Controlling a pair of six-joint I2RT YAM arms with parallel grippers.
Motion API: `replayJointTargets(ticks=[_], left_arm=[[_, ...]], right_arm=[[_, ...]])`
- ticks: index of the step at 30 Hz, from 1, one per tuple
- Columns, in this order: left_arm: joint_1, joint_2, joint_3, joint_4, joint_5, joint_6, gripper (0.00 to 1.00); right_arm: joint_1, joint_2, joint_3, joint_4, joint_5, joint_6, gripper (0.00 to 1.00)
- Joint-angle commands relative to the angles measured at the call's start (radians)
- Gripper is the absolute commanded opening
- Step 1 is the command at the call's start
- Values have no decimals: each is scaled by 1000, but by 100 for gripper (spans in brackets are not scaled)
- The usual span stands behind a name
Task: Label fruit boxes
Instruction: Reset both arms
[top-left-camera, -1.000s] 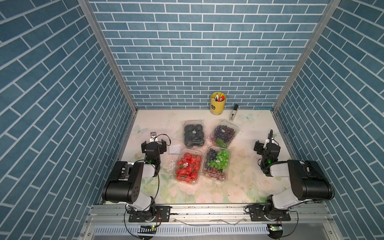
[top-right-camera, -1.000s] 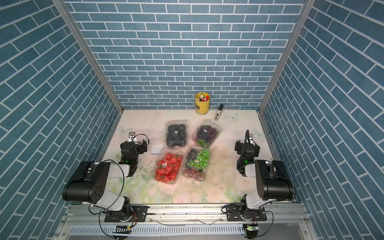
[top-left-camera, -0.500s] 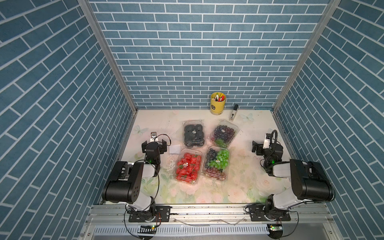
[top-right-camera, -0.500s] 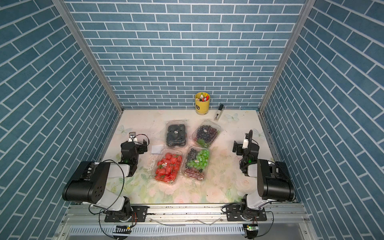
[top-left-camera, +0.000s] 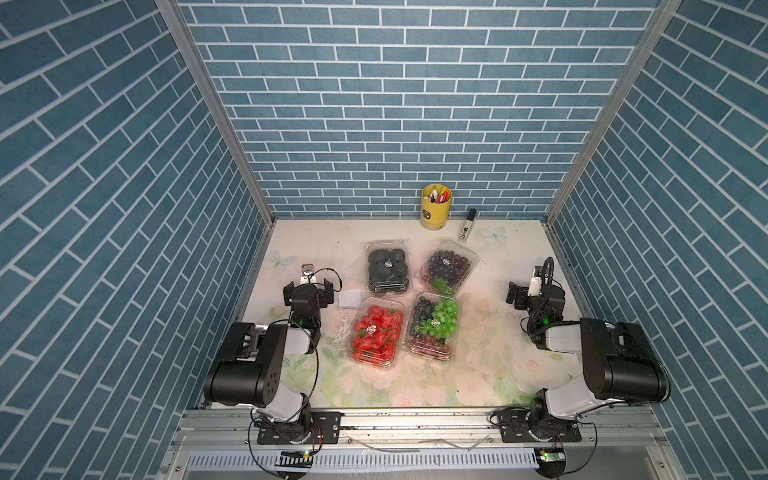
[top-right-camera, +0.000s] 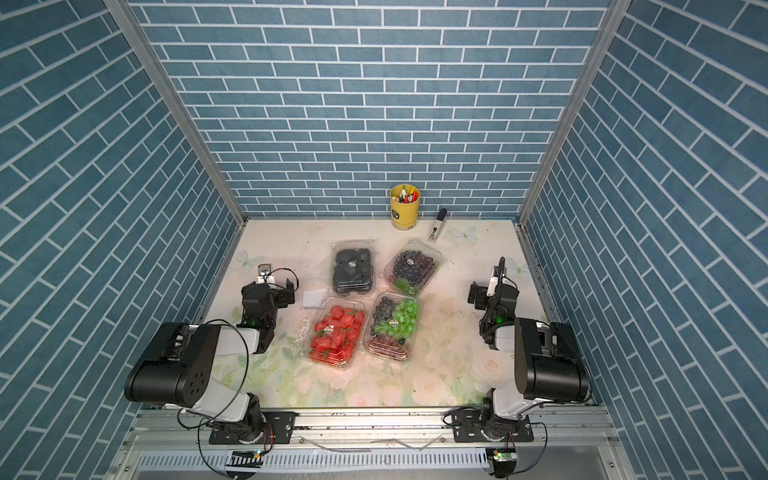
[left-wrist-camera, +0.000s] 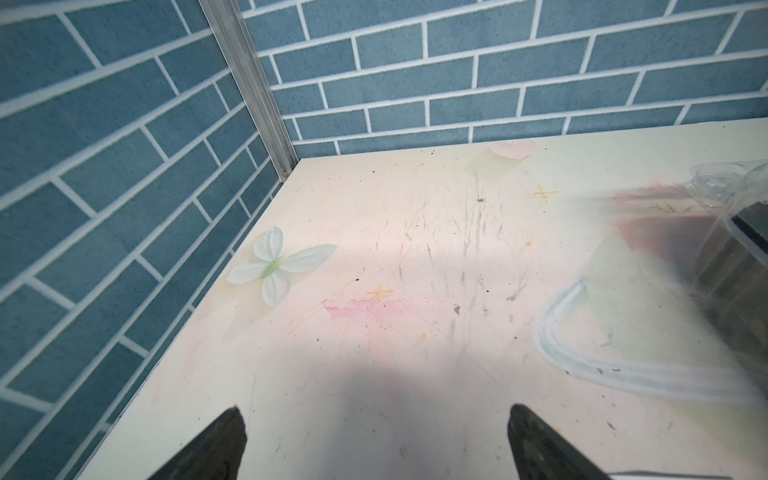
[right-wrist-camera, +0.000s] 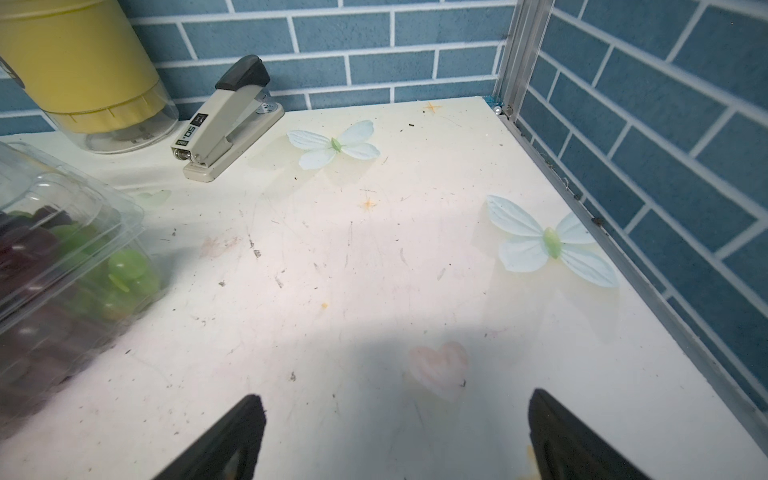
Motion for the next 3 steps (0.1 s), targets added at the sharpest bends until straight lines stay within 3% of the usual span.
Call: replayJointTargets(ticks=[1, 3], left_arm=[[4, 4, 4, 15, 2, 10, 100], [4, 4, 4, 15, 2, 10, 100]], right_arm=[[4, 2, 24, -2, 11, 2, 99], [4, 3, 24, -1, -8, -7, 99]])
